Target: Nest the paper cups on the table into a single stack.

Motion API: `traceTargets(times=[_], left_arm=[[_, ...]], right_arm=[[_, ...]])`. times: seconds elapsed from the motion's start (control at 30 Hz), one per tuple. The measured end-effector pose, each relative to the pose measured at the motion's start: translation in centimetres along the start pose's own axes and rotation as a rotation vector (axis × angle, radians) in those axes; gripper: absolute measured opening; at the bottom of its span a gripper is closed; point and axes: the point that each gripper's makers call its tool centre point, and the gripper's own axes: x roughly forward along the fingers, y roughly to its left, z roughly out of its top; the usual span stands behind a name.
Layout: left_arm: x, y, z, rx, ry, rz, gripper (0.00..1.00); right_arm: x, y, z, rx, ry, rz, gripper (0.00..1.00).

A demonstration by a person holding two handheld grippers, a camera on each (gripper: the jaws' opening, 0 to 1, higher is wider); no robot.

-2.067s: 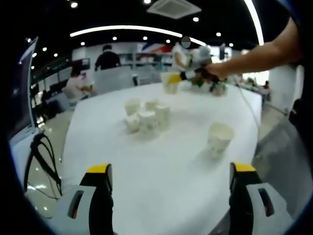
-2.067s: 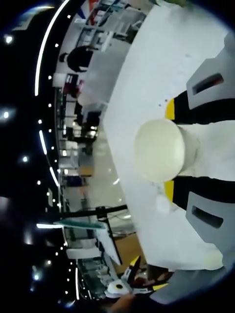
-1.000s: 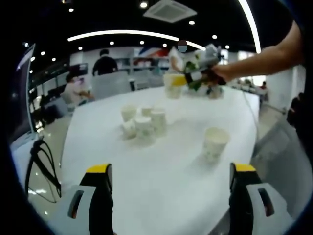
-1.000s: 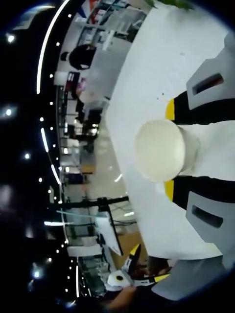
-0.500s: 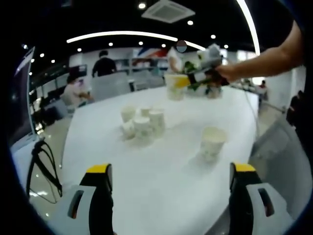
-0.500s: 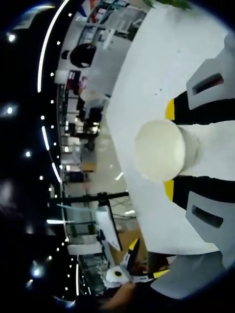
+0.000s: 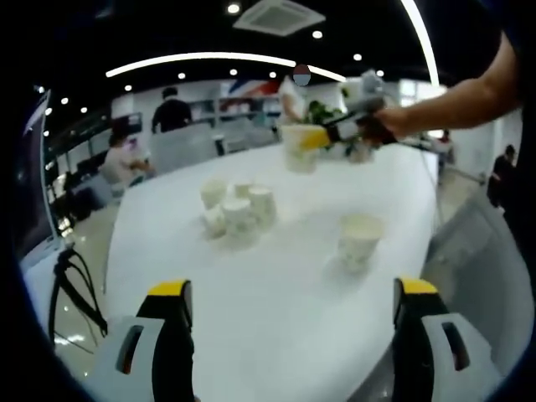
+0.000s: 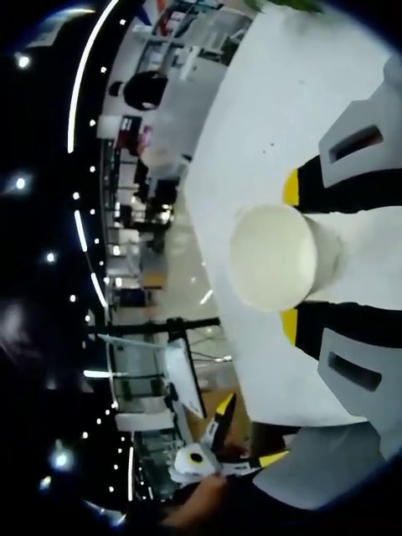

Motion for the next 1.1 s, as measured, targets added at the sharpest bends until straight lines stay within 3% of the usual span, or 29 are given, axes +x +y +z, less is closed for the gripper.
traceTargets(times=[1.1], left_arm=[[0.3, 0.3, 0.7, -0.024, -0.032, 0.006, 0.99]], right_arm=[[-1.6, 5.8, -0.3, -0.002, -0.002, 0.058, 0.39]])
